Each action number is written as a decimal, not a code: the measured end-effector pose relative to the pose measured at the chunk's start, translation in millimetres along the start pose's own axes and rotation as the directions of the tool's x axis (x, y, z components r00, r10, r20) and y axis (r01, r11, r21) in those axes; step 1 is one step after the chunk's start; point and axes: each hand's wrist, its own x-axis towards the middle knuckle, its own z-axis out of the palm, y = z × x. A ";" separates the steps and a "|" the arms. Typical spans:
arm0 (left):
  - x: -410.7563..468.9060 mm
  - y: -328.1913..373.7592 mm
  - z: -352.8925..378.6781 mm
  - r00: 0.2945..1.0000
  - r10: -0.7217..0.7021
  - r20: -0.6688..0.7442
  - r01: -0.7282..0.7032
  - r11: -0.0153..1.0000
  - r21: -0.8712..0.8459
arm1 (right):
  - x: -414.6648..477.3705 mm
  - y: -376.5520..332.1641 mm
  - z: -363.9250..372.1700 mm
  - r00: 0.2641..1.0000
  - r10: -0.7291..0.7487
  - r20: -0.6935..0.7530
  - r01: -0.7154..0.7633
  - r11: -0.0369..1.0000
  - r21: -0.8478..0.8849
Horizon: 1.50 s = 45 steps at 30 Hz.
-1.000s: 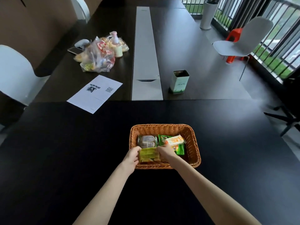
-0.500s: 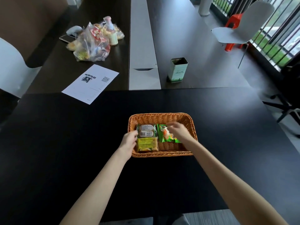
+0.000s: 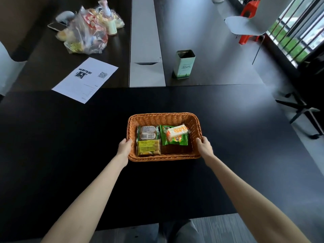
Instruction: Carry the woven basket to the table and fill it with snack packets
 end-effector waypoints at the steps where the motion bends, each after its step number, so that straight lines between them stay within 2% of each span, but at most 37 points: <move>1: 1.6 -1.7 1.2 1.000 0.003 -0.009 -0.003 1.000 0.009 | 0.1 1.1 2.1 1.000 -0.005 -0.006 0.005 1.000 0.010; 20: 41.2 -13.2 -17.0 0.999 -0.003 -0.049 0.004 1.000 0.018 | 9.6 -7.2 15.9 0.999 -0.005 0.035 0.004 1.000 0.004; 33: 44.2 -14.0 -16.9 0.999 -0.021 -0.042 0.022 1.000 0.013 | 5.7 -9.5 15.1 0.999 -0.007 0.033 0.006 1.000 0.007; 39: 32.2 -9.6 -16.0 0.999 -0.027 -0.033 0.025 0.999 -0.042 | 1.6 -12.9 13.3 0.999 0.011 0.045 -0.013 1.000 0.028; 43: 7.9 5.3 -17.3 0.999 0.026 -0.024 -0.030 0.983 -0.179 | -2.9 -18.6 9.7 0.999 0.012 0.043 -0.016 0.995 0.099; 45: -7.5 23.9 -24.7 0.991 0.110 -0.078 -0.124 0.972 -0.200 | -4.8 -36.8 0.1 0.997 -0.051 -0.050 0.060 0.978 0.198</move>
